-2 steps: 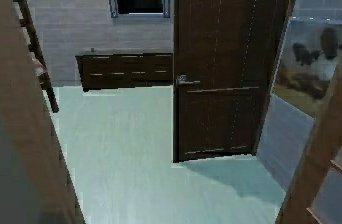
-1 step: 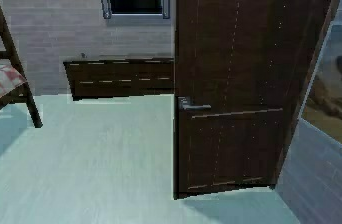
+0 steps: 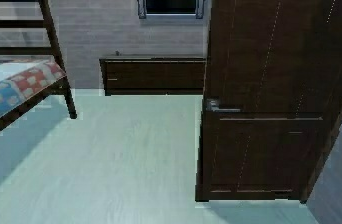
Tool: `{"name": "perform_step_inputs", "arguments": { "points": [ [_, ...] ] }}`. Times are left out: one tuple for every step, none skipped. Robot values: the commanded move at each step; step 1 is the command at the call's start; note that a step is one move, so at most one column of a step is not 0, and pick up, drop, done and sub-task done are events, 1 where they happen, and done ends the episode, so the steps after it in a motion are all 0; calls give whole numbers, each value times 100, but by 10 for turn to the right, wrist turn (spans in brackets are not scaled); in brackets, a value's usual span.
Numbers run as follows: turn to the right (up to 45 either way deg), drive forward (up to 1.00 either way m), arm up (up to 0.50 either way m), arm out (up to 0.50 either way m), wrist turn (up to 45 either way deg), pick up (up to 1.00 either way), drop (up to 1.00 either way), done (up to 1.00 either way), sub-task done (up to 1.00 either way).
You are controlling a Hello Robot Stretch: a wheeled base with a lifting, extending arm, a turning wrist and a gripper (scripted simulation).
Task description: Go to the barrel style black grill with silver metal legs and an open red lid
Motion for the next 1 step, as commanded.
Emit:
{"name": "perform_step_inputs", "arguments": {
  "points": [
    [0,30,0,0,0,0,0,0,0]
  ]
}}
